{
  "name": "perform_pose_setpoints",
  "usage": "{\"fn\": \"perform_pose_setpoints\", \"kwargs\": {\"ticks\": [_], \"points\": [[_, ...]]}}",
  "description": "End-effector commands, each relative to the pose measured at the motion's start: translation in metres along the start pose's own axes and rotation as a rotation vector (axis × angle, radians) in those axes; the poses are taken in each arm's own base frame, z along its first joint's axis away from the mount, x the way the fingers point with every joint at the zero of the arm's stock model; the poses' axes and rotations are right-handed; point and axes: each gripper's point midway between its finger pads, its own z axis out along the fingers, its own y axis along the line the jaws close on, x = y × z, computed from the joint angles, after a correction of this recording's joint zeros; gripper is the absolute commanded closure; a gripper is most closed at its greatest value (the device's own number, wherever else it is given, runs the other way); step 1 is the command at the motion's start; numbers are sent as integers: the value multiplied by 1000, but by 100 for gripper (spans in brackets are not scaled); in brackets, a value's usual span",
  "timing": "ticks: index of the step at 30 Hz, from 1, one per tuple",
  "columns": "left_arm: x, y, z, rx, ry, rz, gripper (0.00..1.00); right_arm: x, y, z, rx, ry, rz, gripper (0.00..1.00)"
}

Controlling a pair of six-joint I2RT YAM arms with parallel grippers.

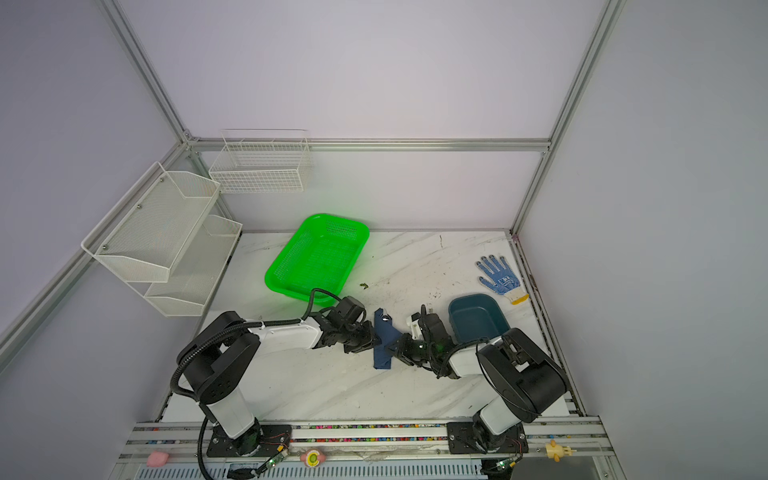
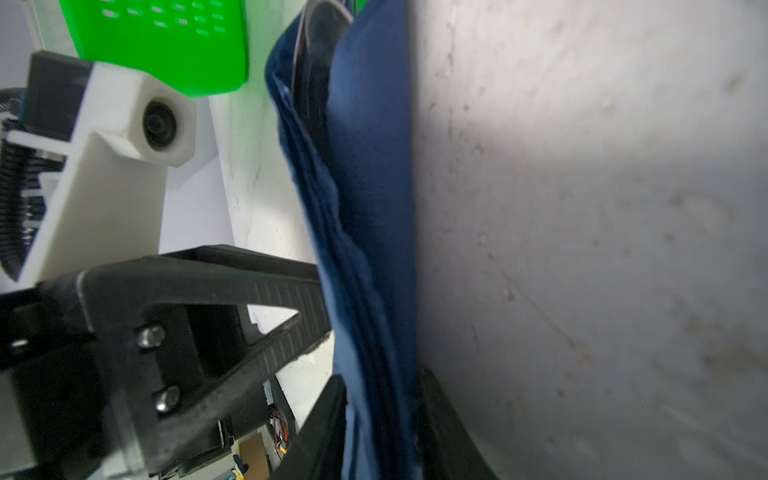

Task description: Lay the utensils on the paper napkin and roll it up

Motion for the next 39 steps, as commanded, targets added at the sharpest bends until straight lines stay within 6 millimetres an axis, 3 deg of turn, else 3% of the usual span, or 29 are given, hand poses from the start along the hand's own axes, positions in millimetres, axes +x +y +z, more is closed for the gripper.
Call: {"fn": "perform_pose_setpoints", "kwargs": {"ticks": [1, 11, 16, 21, 30, 39], "points": [[17, 22, 14, -94, 75, 2, 70, 8, -38, 1, 113, -1, 100, 64], [19, 22, 15, -91, 77, 4, 73, 4, -39, 9, 93, -9, 97, 64], [17, 17, 13, -77, 67, -1, 73, 3, -37, 12, 71, -1, 81, 71], [5, 5, -5, -24, -21, -2, 70, -2, -24, 11, 27, -8, 17, 79], [-10, 17, -37, -31, -147, -37, 60, -25, 7, 4, -22, -92, -174, 84], [-23, 20, -53, -12, -222, -25, 55, -49, 11, 2, 84, -153, -336, 86]]}}
